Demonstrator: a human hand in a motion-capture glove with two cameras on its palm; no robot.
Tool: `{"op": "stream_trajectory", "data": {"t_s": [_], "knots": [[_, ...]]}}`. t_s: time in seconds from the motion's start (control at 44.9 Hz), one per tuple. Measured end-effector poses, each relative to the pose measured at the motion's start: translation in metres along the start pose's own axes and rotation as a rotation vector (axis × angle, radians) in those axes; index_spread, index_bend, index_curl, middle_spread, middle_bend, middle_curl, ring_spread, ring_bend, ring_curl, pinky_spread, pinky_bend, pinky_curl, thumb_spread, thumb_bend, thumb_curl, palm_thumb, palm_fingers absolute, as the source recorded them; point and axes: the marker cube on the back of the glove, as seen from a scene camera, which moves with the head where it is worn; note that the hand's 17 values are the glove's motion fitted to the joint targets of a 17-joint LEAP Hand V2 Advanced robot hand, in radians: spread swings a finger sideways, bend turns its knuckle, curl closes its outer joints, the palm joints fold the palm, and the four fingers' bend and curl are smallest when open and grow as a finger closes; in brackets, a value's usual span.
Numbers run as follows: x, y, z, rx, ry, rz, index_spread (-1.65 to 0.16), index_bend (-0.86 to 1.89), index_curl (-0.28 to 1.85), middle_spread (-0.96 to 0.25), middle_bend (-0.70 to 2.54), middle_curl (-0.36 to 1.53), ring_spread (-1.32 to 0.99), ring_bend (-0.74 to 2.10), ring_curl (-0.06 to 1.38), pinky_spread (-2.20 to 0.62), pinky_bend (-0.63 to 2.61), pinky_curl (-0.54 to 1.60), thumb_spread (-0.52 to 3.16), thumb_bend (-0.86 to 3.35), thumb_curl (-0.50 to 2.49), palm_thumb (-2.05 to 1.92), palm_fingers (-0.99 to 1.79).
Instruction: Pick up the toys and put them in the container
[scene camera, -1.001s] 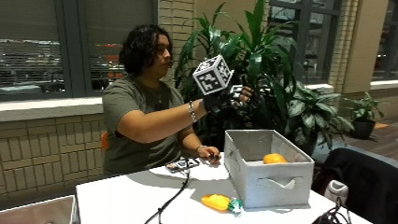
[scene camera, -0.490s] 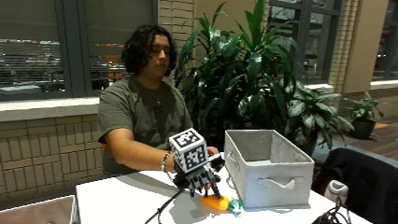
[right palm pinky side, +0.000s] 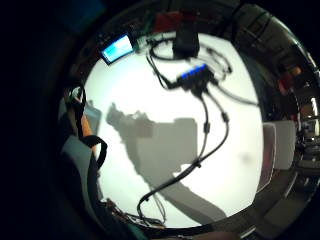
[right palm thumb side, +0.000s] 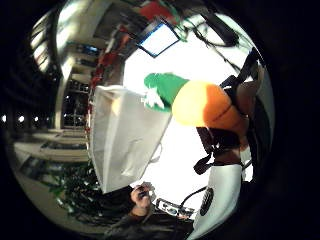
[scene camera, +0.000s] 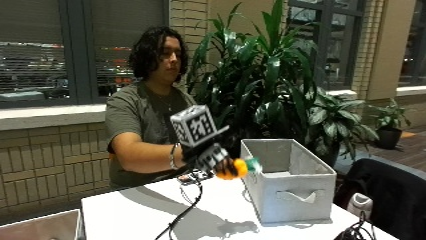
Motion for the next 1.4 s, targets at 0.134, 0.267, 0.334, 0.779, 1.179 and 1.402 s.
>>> {"op": "stream_trajectory", "data": {"t_s": [0.134, 0.267, 0.334, 0.779, 1.179, 1.402], "knots": [[-0.061, 0.021, -0.087, 0.047, -0.036, -0.233, -0.32, 0.54, 0.43, -0.52, 1.53, 1.21, -0.59, 1.74, 0.94, -0.53, 1.58, 0.82, 1.39, 0.17, 0.39, 0.52, 0.84], [-0.135, 0.041, -0.138, 0.068, -0.059, -0.411, -0.33, 0.60, 0.46, -0.52, 1.55, 1.25, -0.60, 1.75, 0.97, -0.54, 1.58, 0.86, 1.39, 0.16, 0.38, 0.53, 0.80], [-0.166, 0.051, -0.149, 0.057, -0.059, -0.466, -0.33, 0.63, 0.47, -0.52, 1.56, 1.26, -0.60, 1.75, 0.98, -0.55, 1.58, 0.88, 1.38, 0.15, 0.38, 0.53, 0.79], [-0.243, 0.065, -0.114, -0.186, -0.054, -0.535, -0.31, 0.42, 0.46, -0.51, 1.62, 1.31, -0.59, 1.84, 1.06, -0.57, 1.67, 0.99, 1.22, -0.03, 0.31, 0.34, 0.52], [-0.050, 0.093, -0.105, -0.243, -0.022, -0.593, -0.39, 0.57, 0.50, -0.38, 0.81, 0.98, -0.44, 1.31, 0.80, -0.38, 1.18, 0.68, 1.19, -0.03, 0.27, 0.03, 0.13], [0.030, 0.113, -0.054, -0.273, 0.035, -0.485, -0.38, 0.57, 0.50, -0.28, 0.56, 0.82, -0.37, 0.98, 0.64, -0.23, 1.08, 0.56, 1.23, -0.03, 0.27, -0.02, -0.07]]}}
